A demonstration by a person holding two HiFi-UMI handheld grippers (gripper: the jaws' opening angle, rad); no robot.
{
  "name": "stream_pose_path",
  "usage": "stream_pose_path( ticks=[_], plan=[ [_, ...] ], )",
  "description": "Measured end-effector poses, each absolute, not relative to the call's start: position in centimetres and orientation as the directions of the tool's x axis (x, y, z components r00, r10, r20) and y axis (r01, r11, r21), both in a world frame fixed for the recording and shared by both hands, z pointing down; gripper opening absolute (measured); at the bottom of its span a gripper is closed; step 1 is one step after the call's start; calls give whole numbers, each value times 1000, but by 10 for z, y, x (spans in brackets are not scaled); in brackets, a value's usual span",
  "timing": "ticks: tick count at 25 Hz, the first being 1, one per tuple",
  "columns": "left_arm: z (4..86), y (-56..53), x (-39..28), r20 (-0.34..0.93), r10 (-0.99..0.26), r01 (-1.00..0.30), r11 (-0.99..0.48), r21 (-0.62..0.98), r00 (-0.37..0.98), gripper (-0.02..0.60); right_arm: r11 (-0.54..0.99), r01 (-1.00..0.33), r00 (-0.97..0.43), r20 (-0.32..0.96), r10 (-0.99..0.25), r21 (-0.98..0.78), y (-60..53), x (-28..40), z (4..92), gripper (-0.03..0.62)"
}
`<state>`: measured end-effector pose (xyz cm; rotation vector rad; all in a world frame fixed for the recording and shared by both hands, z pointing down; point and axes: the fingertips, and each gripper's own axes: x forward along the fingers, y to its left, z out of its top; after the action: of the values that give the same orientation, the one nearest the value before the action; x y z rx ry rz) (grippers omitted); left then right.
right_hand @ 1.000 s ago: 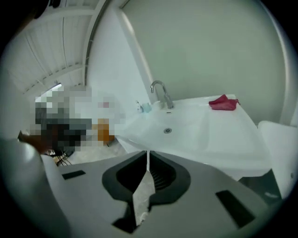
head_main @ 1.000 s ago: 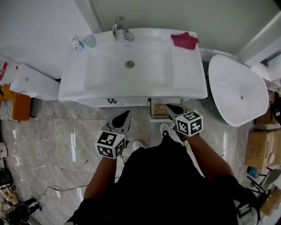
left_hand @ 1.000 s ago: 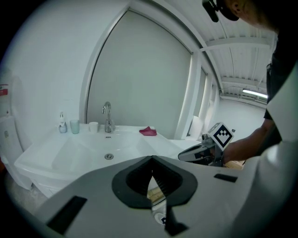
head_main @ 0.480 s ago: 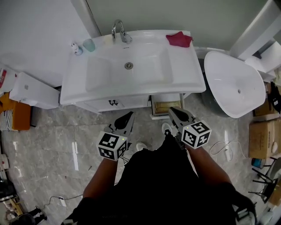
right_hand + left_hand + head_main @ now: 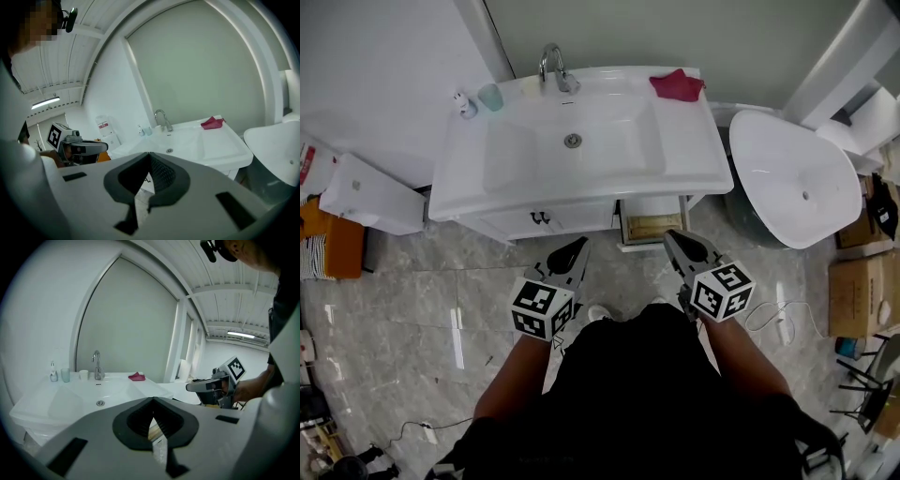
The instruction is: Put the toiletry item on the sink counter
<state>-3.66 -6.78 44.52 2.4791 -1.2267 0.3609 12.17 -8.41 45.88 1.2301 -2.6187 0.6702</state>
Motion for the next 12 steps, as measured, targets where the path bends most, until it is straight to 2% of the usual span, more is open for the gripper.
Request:
stream_pose_path(
  ticks=[12],
  plan=[
    [437,-37,12,372,-762,-847,-490,205,530,5,668,-686,-726,318,-609,-288,-62,160,446,3]
  ],
)
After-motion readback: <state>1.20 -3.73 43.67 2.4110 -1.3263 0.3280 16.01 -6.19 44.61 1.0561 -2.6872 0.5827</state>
